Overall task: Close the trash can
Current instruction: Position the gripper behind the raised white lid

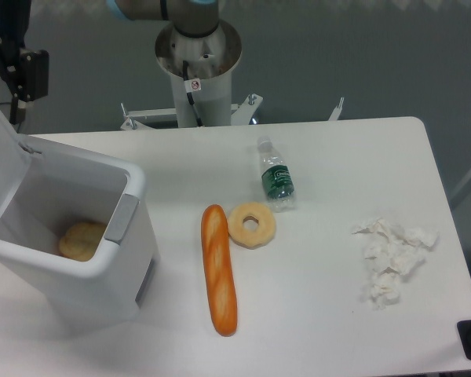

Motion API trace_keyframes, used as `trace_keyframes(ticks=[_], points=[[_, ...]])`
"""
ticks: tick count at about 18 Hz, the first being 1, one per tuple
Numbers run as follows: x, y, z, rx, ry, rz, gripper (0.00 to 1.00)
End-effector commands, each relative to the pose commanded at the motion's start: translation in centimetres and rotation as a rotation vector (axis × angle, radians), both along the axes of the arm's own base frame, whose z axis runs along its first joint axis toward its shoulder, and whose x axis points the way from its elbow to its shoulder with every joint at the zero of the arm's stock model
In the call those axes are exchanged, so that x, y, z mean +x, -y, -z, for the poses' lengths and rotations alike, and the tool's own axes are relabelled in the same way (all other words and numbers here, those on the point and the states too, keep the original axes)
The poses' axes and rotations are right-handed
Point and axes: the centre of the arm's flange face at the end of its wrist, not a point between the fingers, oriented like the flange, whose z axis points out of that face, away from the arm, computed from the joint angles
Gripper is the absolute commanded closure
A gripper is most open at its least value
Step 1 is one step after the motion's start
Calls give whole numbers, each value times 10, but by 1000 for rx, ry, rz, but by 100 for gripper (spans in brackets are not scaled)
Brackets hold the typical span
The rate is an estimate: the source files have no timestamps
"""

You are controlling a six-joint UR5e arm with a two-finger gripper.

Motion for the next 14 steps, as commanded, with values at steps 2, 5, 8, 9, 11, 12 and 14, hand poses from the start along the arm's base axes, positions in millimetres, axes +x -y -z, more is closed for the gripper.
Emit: trace_keyframes(ticks=[2, 5, 8, 9, 11, 12, 14], points=[[-12, 2, -1, 2, 0, -21, 0], [-26, 3, -1, 2, -3, -45, 0], [-33, 2, 0, 1, -2, -56, 0], [-37, 0, 1, 1, -2, -60, 0], [-45, 0, -3, 8, -5, -75, 0], [-50, 0, -3, 8, -6, -83, 0], [-55, 0, -2, 5, -5, -90, 0]])
